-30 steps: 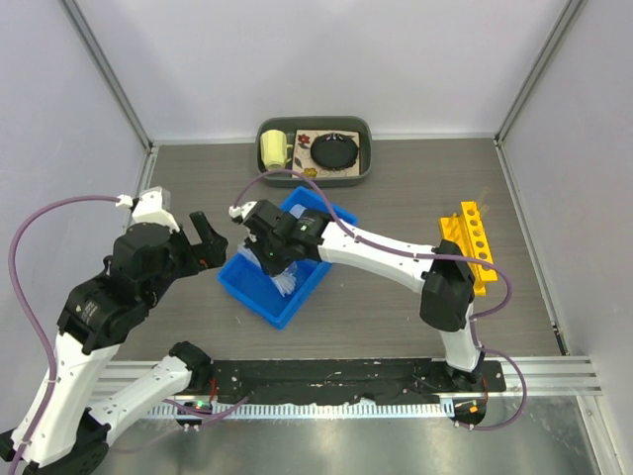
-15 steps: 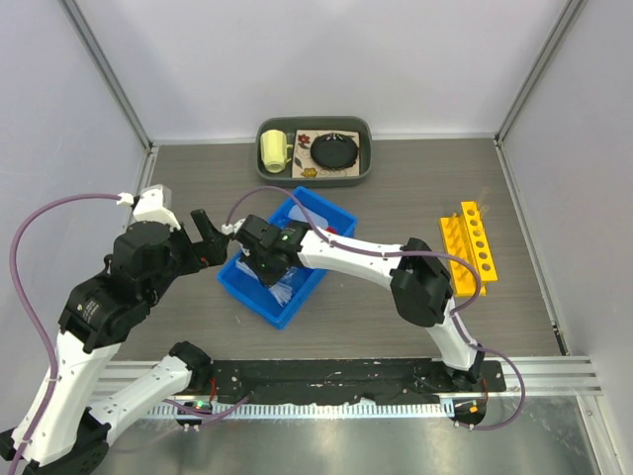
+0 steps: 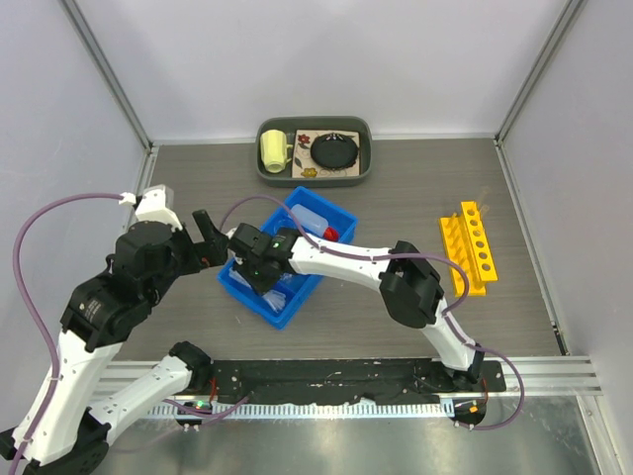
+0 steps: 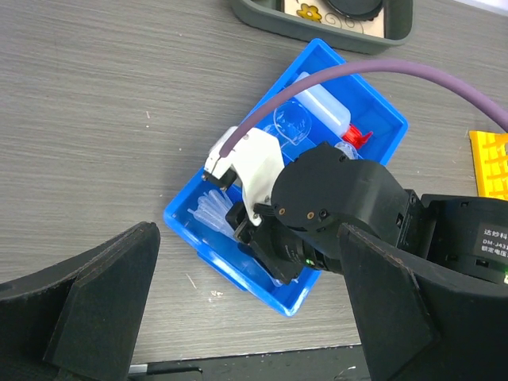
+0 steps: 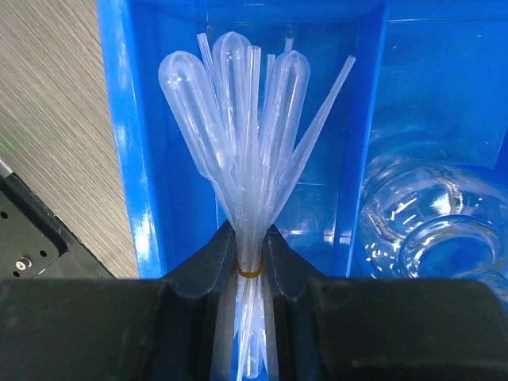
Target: Organize the chemistry lab equipment
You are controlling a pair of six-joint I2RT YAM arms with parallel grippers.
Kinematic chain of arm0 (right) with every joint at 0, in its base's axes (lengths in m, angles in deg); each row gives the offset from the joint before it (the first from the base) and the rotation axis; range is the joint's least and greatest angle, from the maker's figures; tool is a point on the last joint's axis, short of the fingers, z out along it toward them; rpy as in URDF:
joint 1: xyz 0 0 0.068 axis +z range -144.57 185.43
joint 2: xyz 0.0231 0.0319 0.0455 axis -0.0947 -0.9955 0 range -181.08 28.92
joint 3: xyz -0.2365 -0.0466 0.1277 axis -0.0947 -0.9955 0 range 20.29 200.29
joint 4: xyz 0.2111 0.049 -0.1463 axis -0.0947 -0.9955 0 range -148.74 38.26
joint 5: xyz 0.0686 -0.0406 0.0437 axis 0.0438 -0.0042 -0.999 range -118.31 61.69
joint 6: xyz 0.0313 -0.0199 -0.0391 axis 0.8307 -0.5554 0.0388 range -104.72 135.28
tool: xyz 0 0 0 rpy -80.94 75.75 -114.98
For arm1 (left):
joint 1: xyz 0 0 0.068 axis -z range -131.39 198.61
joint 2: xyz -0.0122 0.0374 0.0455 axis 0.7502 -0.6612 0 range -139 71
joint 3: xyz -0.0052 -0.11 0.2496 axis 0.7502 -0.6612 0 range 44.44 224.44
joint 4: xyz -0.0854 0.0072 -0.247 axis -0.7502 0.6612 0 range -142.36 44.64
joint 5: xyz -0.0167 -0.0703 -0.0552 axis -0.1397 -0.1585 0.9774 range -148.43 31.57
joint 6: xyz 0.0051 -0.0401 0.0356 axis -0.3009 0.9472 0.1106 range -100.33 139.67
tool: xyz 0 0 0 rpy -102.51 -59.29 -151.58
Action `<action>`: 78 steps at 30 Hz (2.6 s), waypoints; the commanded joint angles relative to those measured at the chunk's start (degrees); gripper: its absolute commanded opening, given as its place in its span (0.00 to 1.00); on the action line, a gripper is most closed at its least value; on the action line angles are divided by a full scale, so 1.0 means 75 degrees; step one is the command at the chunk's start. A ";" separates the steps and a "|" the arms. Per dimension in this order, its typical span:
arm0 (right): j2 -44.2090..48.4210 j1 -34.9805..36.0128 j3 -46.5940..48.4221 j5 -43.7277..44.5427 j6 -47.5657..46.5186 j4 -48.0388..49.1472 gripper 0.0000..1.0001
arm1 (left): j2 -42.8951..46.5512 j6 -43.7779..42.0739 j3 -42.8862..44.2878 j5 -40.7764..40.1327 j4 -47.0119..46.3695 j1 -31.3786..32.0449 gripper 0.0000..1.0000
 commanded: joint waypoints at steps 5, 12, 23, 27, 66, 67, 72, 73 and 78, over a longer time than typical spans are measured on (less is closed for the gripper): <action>-0.0165 0.0124 0.0227 0.0132 0.0021 0.0136 0.34 | 0.0156 -0.0065 -0.0123 0.0024 -0.0402 -0.0046 1.00; -0.0201 0.0147 0.0356 0.0425 0.0115 0.0136 0.43 | 0.0191 -0.0054 -0.0111 0.0083 -0.0285 -0.0046 1.00; 0.0396 0.0288 0.0859 0.0882 0.0115 -0.0309 0.52 | 0.0062 -0.0089 0.0065 0.0211 -0.0191 -0.0046 1.00; 0.0888 0.0311 0.0942 0.1362 0.0150 -0.0450 0.54 | 0.0003 -0.0124 0.0146 0.0223 -0.0156 -0.0046 1.00; 0.4590 -0.3779 -0.0078 0.6389 0.1275 -0.2759 0.96 | -0.2083 -0.1073 0.1483 0.1431 -0.1058 -0.0046 1.00; 0.4720 -0.3767 -0.0055 0.6413 0.1299 -0.2724 0.96 | -0.2094 -0.1085 0.1459 0.1396 -0.1209 -0.0046 1.00; 0.5493 -0.3767 -0.0312 0.6577 0.1088 -0.2337 0.96 | -0.2036 -0.1202 0.1272 0.1360 -0.1620 -0.0046 1.00; 0.5599 -0.3767 -0.0347 0.6821 0.1100 -0.2383 0.96 | -0.2059 -0.1248 0.1295 0.1337 -0.1597 -0.0046 1.00; 0.5951 -0.3779 -0.0663 0.7024 0.1252 -0.2665 0.96 | -0.2387 -0.1237 0.1588 0.1266 -0.1257 -0.0046 1.00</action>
